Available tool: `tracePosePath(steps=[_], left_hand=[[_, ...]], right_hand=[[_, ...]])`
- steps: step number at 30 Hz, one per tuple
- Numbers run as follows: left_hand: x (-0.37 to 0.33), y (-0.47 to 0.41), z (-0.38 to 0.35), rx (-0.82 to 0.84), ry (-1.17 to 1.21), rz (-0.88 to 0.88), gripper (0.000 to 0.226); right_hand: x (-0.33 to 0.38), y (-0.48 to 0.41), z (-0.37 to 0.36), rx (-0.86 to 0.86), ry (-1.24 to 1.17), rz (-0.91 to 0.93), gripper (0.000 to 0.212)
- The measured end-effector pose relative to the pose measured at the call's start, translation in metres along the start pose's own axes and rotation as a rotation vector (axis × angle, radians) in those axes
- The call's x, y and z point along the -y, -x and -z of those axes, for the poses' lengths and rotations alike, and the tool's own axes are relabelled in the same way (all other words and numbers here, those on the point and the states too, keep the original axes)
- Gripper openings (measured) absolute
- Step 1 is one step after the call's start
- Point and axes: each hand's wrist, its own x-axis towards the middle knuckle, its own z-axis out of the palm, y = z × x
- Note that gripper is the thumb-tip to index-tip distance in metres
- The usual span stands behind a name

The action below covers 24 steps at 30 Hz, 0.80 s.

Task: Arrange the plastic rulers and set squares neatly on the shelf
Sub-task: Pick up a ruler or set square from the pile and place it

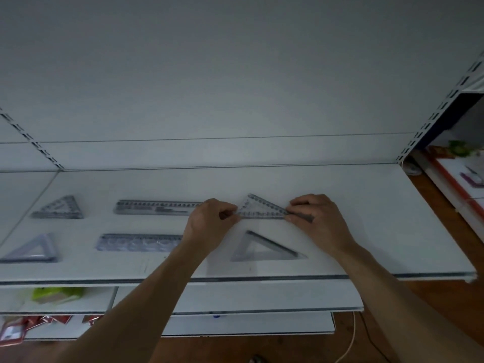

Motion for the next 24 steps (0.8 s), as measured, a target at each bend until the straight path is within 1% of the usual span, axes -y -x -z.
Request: tracePosePath(steps=[7,12,14,19,21,24], left_hand=[[-0.002,0.002,-0.001,-0.019,-0.005,-0.007,0.026],[-0.001,0.003,0.002,0.005,0.017,0.012,0.034],[-0.002,0.006,0.005,0.007,0.045,0.024,0.037],[-0.003,0.022,0.022,-0.047,0.111,0.055,0.031],[0.000,0.029,0.033,-0.072,0.109,0.047,0.029],[0.010,0.039,0.055,-0.107,0.082,0.023,0.028]], right_hand=[[0.002,0.000,0.002,0.037,-0.008,-0.031,0.019],[0.006,0.002,0.006,0.050,-0.050,-0.108,0.030],[0.009,0.002,0.008,0.051,-0.058,-0.135,0.030],[0.018,0.002,0.016,0.095,-0.111,-0.219,0.028],[0.027,-0.001,0.019,0.066,-0.106,-0.246,0.027],[0.055,-0.010,0.015,0.023,-0.100,-0.218,0.027]])
